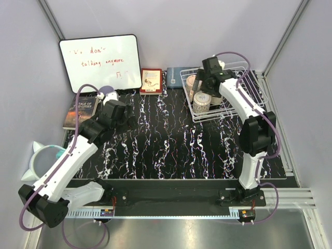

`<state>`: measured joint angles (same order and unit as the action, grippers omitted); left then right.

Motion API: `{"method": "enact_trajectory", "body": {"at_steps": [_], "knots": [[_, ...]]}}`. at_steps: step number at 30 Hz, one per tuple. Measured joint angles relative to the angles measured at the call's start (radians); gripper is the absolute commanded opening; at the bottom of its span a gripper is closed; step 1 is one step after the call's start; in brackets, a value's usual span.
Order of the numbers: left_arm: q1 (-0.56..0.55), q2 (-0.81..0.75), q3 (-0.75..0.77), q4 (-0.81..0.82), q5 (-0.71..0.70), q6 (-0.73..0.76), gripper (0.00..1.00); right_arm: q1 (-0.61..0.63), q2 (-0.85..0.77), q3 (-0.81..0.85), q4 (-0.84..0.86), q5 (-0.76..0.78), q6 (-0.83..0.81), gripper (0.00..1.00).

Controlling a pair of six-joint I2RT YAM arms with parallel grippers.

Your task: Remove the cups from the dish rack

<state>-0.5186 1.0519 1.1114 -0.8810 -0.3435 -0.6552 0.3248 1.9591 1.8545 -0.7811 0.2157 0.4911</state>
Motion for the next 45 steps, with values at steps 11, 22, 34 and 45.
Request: {"method": "enact_trajectory", "body": {"at_steps": [11, 22, 34, 45], "knots": [[-0.005, 0.093, -0.001, 0.023, 0.017, 0.001, 0.99, 0.056, -0.005, -0.066, 0.063, 0.003, -0.055, 1.0], [-0.009, 0.14, 0.006, 0.035, 0.024, 0.011, 0.99, 0.055, -0.101, -0.167, 0.077, 0.056, -0.066, 1.0], [-0.011, 0.173, 0.008, 0.047, 0.035, 0.023, 0.99, 0.055, -0.142, -0.195, 0.079, 0.09, -0.082, 1.0], [-0.011, 0.182, 0.008, 0.059, 0.047, 0.026, 0.99, 0.054, -0.05, -0.186, 0.08, 0.114, -0.1, 1.0]]}}
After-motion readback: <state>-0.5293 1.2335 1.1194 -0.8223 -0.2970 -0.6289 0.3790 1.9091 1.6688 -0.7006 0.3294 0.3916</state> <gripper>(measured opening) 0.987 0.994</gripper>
